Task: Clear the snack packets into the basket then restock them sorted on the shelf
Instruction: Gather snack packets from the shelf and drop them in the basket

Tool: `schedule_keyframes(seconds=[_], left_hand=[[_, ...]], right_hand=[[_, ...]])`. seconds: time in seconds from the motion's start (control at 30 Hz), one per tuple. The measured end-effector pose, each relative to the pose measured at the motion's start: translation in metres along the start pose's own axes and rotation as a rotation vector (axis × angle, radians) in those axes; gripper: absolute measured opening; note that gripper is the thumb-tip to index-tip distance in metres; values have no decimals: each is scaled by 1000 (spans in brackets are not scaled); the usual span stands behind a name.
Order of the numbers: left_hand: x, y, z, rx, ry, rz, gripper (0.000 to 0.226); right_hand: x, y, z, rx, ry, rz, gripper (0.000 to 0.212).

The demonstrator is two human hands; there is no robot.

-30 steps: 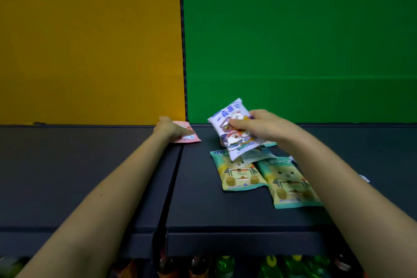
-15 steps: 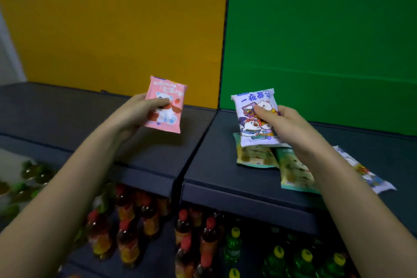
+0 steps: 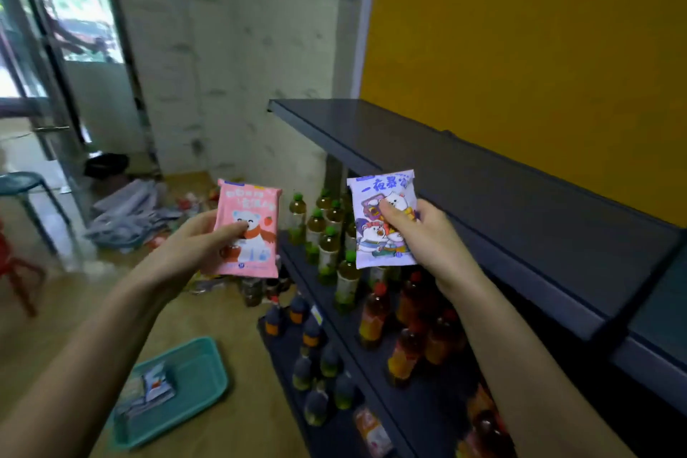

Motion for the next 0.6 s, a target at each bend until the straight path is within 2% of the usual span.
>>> schedule_keyframes(seconds=[0.13, 0.33, 0.5, 0.6], left_hand=[[49, -23, -91, -166, -23, -79, 10], [112, -45, -212, -411, -129, -210, 6], [162, -52, -287, -570, -173, -296, 8], [194, -45, -320, -611, -190, -360, 8]], right_hand=[[-14, 54, 103, 169, 69, 15, 22], [-35, 130, 256, 376, 219, 116, 21], [-60, 186, 350, 438, 265, 227, 18], [-83, 217, 392, 480, 267, 304, 14]])
Point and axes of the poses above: each hand's wrist, its own y-axis towards the middle knuckle, its own z-axis out of the palm, x = y × z, the point moved 1 cm from there along y, towards the middle knuckle, and after that the axes turned 14 degrees about x, right-handed, at the moved point
